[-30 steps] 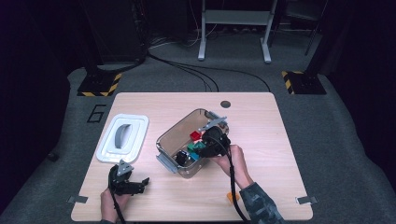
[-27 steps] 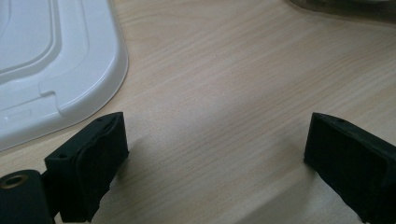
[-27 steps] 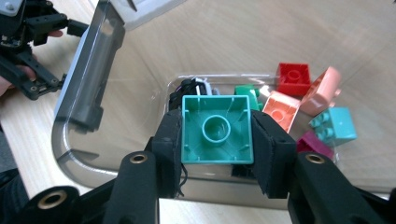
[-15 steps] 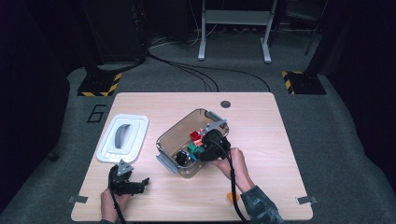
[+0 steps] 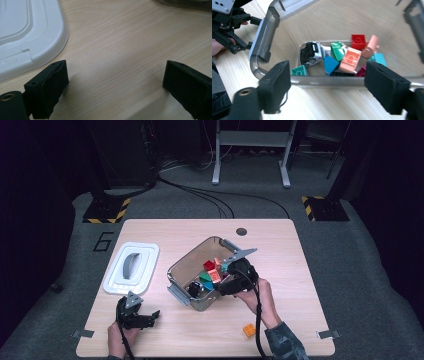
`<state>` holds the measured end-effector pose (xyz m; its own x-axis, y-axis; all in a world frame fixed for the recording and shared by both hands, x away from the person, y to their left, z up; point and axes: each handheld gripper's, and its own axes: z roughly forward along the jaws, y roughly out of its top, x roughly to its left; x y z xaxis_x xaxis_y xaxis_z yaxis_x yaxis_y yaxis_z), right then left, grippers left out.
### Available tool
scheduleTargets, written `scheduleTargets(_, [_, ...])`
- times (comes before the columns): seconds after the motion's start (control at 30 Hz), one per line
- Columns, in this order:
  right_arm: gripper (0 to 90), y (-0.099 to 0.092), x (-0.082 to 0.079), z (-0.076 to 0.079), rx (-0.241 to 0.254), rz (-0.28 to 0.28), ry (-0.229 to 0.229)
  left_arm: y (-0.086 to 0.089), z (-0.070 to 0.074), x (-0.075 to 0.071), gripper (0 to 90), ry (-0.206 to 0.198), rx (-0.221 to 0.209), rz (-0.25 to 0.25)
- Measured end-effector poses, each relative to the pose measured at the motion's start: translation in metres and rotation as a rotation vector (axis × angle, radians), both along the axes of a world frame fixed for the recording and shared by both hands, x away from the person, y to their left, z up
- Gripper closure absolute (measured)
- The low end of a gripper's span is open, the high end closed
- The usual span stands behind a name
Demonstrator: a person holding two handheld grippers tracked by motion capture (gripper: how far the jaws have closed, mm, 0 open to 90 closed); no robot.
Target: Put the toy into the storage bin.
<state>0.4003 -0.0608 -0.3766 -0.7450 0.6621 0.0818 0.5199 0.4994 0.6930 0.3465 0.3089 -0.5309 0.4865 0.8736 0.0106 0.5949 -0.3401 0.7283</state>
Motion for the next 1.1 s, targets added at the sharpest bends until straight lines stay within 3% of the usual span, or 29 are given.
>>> scheduleTargets(0.23, [14.1, -0.025, -0.011, -0.001, 0.017, -0.032, -0.031, 0.000, 0.000, 0.000, 5.9, 0.000, 0.000, 0.000])
scheduleTargets(0.4, [12.6, -0.039, -0.021, -0.008, 0.014, -0.065, -0.022, 0.000, 0.000, 0.000, 5.9, 0.000, 0.001, 0.000])
scheduleTargets(0.53, [8.7, -0.050, -0.032, -0.023, 0.009, -0.066, -0.017, 0.000, 0.000, 0.000, 5.9, -0.002, -0.002, 0.000])
scheduleTargets(0.87, [3.4, -0.066, -0.058, -0.085, -0.046, -0.109, 0.103, 0.000, 0.000, 0.000, 5.9, -0.002, -0.004, 0.002])
scheduleTargets(1.1, [9.1, -0.067, -0.071, -0.109, -0.066, -0.124, 0.146, 0.000, 0.000, 0.000, 5.9, -0.002, -0.003, 0.000])
